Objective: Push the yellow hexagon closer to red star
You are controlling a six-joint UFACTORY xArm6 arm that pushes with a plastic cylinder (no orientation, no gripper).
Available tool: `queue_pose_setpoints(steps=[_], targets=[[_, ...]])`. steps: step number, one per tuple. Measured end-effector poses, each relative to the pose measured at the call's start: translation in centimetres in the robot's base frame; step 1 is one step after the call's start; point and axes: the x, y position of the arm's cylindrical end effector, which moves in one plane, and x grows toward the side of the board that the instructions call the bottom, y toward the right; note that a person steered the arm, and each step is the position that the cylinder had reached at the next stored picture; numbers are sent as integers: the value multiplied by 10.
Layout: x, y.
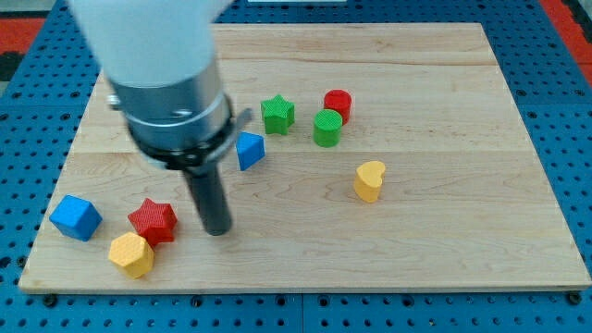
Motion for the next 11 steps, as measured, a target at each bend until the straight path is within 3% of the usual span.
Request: queue_pose_setpoints(steps=[1,2,4,11], targets=[[31,13],[64,-25],[66,-168],[42,-151]])
